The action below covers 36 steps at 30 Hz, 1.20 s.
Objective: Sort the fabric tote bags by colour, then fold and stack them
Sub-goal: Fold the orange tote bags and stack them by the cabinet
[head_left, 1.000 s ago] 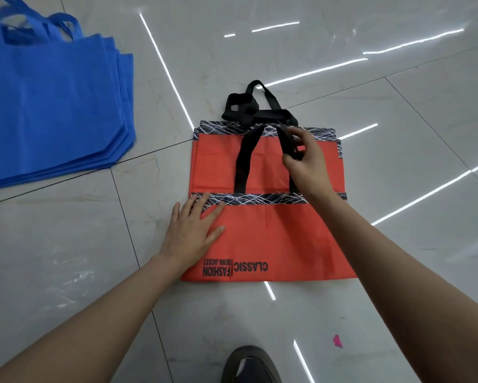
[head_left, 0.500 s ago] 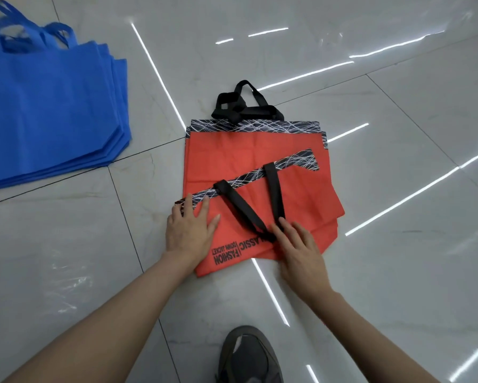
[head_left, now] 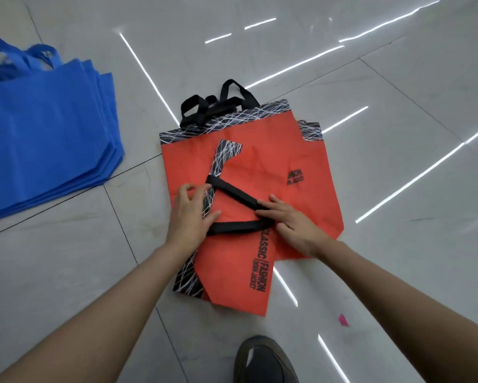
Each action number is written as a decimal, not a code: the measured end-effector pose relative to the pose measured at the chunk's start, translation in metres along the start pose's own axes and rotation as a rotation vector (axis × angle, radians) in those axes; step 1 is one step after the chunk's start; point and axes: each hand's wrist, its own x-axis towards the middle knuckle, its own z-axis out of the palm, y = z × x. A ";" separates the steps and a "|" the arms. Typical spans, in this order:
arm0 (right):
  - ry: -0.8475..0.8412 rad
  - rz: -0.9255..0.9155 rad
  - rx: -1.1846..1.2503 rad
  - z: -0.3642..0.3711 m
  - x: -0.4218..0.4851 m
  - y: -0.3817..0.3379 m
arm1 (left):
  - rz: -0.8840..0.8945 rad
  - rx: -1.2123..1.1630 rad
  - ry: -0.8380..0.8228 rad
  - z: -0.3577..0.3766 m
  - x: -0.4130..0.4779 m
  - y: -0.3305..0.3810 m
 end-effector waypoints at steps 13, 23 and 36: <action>0.066 -0.166 -0.488 0.030 -0.027 0.014 | 0.237 0.441 -0.183 0.024 -0.022 -0.021; 0.108 -0.118 -0.263 0.024 -0.015 0.022 | 0.369 0.027 -0.266 -0.005 -0.008 -0.069; 0.551 0.342 0.446 0.011 0.032 -0.019 | -0.159 -0.489 -0.036 -0.002 0.000 -0.038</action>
